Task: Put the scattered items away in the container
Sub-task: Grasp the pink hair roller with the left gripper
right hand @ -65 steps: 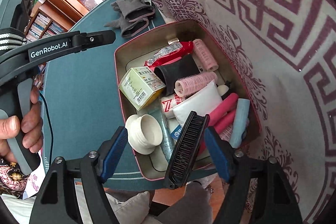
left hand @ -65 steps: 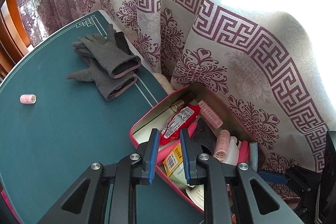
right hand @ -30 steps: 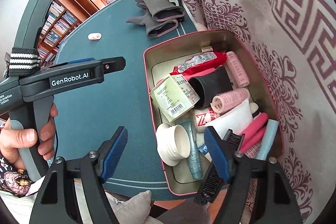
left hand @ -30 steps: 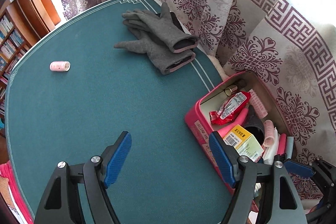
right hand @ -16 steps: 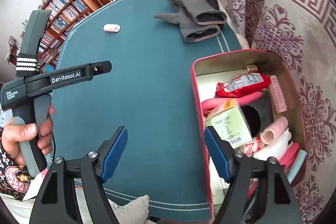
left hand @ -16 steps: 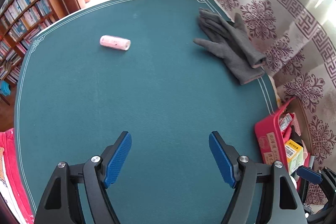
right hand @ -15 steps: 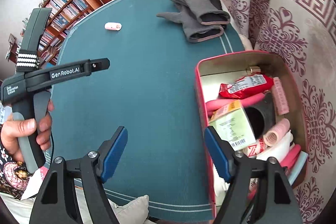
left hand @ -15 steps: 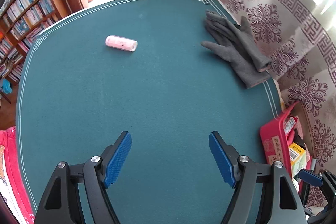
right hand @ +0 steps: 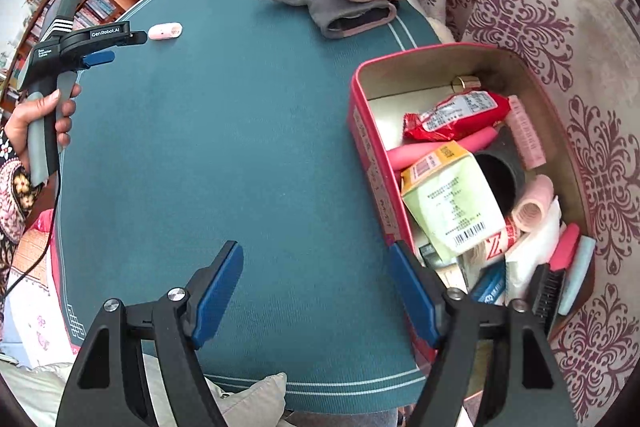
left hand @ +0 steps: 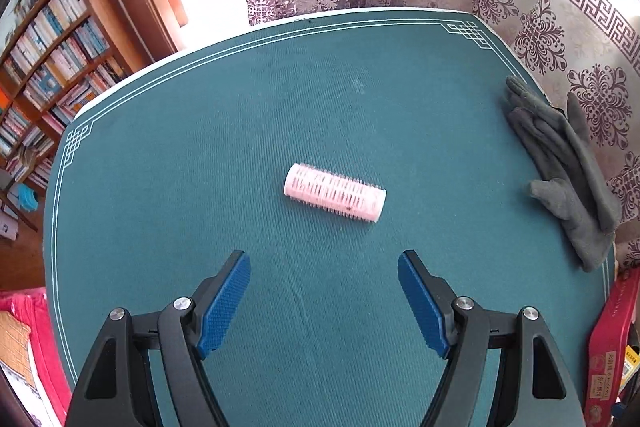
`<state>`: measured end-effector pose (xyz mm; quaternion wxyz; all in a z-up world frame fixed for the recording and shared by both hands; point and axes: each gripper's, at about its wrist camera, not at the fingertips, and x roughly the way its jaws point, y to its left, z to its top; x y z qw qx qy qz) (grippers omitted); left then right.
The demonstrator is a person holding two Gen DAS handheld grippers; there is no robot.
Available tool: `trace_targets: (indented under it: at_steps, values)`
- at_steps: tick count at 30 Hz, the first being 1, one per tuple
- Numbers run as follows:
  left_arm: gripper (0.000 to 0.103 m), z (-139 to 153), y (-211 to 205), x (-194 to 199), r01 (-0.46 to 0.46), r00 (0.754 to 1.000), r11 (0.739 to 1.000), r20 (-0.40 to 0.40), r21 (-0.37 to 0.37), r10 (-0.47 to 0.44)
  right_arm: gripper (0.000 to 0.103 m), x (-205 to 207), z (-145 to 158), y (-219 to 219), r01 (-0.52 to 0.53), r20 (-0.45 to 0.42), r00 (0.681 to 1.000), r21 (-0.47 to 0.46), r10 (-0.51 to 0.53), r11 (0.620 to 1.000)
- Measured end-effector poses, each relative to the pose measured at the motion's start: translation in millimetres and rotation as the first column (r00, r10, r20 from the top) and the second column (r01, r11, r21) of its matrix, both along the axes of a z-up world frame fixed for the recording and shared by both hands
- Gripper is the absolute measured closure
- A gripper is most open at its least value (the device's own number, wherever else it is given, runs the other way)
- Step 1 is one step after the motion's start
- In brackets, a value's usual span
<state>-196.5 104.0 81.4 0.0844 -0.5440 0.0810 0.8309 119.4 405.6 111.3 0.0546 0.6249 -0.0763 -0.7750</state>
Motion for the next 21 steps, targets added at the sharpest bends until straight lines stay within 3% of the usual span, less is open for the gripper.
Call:
trace_targets:
  at_steps: [5, 10, 18, 21]
  values:
    - [0.025, -17.3, 8.3, -24.7, 0.132, 0.991, 0.990, -0.009, -0.048, -0.133, 0.024, 6.4, 6.7, -4.2, 0.015, -0.017, 1.000, 0.054, -0.014, 0.998]
    - [0.025, -26.0, 15.7, -37.3, 0.196, 0.980, 0.976, -0.024, -0.094, -0.199, 0.024, 6.0, 2.1, -7.3, 0.025, 0.013, 1.000, 0.067, -0.025, 0.997]
    - [0.025, -44.6, 16.5, -53.3, 0.220, 0.976, 0.971, 0.019, -0.097, -0.219, 0.024, 1.3, 5.3, -13.9, 0.012, 0.005, 1.000, 0.088, -0.013, 0.996]
    - [0.026, -45.8, 9.0, -56.0, 0.179, 0.984, 0.983, 0.024, -0.041, -0.178, 0.024, 1.5, 4.9, -15.6, 0.005, 0.008, 1.000, 0.097, -0.006, 0.995]
